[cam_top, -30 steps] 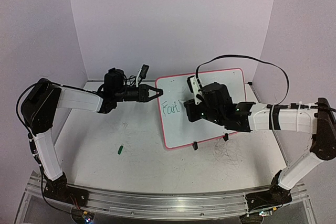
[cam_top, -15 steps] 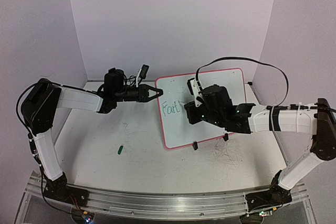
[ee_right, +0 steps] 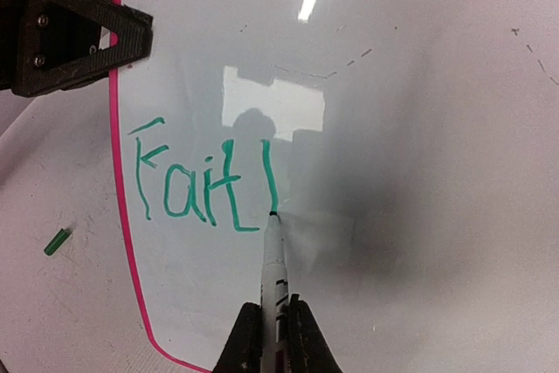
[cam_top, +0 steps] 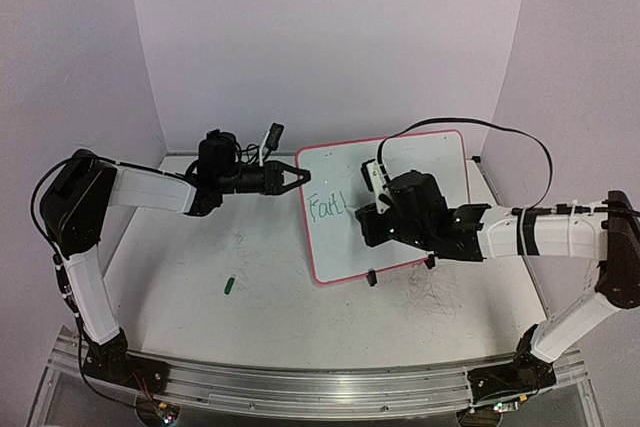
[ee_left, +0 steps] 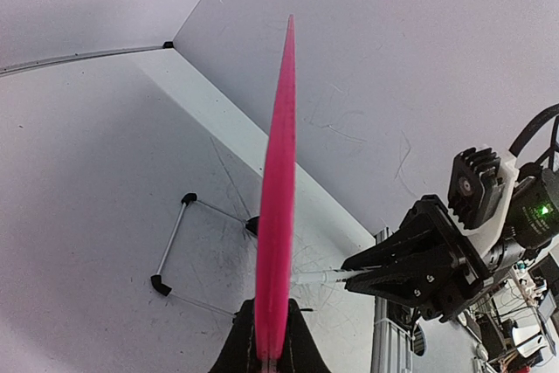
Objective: Write a sentence on the whiteboard
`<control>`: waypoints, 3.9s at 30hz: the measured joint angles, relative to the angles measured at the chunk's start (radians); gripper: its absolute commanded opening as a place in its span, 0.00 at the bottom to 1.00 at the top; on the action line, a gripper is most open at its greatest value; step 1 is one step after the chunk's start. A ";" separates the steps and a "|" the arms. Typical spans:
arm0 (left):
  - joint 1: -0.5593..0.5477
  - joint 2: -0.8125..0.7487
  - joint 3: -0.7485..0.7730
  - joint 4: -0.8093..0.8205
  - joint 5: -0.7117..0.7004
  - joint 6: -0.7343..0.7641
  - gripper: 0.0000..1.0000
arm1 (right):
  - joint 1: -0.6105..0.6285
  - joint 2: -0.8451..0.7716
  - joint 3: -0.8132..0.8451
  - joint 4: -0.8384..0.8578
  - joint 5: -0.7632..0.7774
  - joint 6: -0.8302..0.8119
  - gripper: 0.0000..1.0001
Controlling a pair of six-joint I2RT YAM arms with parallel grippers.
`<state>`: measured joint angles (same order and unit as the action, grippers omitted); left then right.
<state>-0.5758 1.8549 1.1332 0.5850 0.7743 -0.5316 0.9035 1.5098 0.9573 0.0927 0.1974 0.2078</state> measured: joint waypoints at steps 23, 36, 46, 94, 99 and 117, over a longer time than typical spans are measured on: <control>0.000 0.000 0.000 0.001 0.001 0.000 0.00 | 0.000 -0.001 0.016 -0.011 0.002 0.011 0.00; 0.000 0.000 0.000 0.000 0.000 0.000 0.00 | 0.000 0.013 0.047 -0.004 0.054 0.004 0.00; 0.000 0.000 0.000 0.000 0.000 0.000 0.00 | 0.000 0.013 0.046 -0.005 0.068 0.022 0.00; -0.001 0.000 0.000 0.001 0.001 0.001 0.00 | -0.006 -0.045 -0.017 -0.041 0.046 0.051 0.00; -0.001 0.000 0.000 0.000 0.001 0.001 0.00 | -0.006 -0.036 -0.017 -0.042 0.054 0.051 0.00; -0.001 0.000 0.000 0.000 0.001 0.002 0.00 | 0.008 -0.039 -0.017 -0.087 0.044 0.052 0.00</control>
<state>-0.5770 1.8545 1.1332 0.5854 0.7750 -0.5301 0.9111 1.4705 0.9401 0.0054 0.2414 0.2598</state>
